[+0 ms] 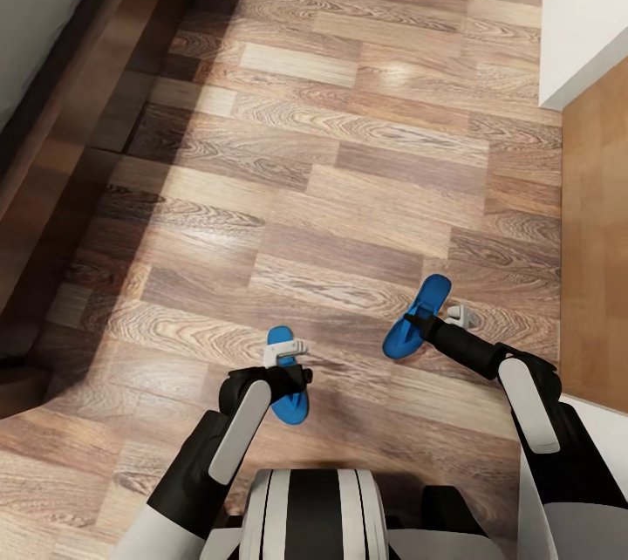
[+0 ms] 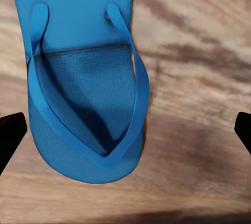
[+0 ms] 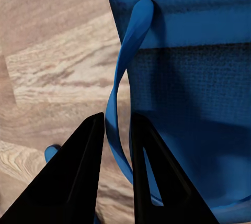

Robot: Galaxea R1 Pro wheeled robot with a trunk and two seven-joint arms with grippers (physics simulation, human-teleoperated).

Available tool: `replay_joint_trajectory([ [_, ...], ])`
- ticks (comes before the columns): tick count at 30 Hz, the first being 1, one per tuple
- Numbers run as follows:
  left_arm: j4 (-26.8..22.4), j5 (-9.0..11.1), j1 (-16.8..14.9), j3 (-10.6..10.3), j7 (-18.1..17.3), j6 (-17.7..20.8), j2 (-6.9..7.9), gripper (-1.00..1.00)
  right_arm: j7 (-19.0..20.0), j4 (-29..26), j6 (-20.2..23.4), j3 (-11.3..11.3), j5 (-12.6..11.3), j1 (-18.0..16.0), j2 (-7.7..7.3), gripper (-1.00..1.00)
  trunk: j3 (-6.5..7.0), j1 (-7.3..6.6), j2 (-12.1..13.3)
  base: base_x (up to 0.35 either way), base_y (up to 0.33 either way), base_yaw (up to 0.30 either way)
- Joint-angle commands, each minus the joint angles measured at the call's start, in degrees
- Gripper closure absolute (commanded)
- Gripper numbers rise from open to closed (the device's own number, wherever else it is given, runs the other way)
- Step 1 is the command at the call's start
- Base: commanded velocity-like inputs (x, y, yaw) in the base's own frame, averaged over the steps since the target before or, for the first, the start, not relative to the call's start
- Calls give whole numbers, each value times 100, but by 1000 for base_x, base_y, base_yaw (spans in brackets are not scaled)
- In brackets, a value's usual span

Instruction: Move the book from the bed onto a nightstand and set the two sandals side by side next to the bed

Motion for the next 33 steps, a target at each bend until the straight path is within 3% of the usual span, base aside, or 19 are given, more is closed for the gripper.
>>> replay_joint_trajectory([
  [1, -8, 58, -2, -3, 72, 5, 0, -100, 46, 0, 31, -10, 11, -3, 1, 100, -3, -1, -1, 0, 0, 0],
  [5, -29, 65, -2, 0, 427, -4, 0, -100, 45, 0, 31, -14, 10, -3, 1, 100, -3, -1, -1, 0, 0, 0],
  [9, -27, 93, -2, 0, 534, -7, 0, -100, 46, 0, 31, -13, 12, -3, 1, 100, -3, -1, -1, 0, 0, 0],
  [10, -26, 186, -2, 0, 564, -12, 0, -100, 47, 0, 31, -14, 11, -3, 1, 100, -3, -1, -1, 0, 0, 0],
  [16, -13, 298, -2, 0, 572, -17, 0, -100, 47, 0, 31, -19, 12, -3, 1, 100, -3, -1, -1, 0, 0, 0],
  [33, -16, 309, -2, 0, 574, -17, 0, -100, 47, 0, 31, -16, 15, -3, 1, 100, -3, 12, -8, 0, 0, 0],
])
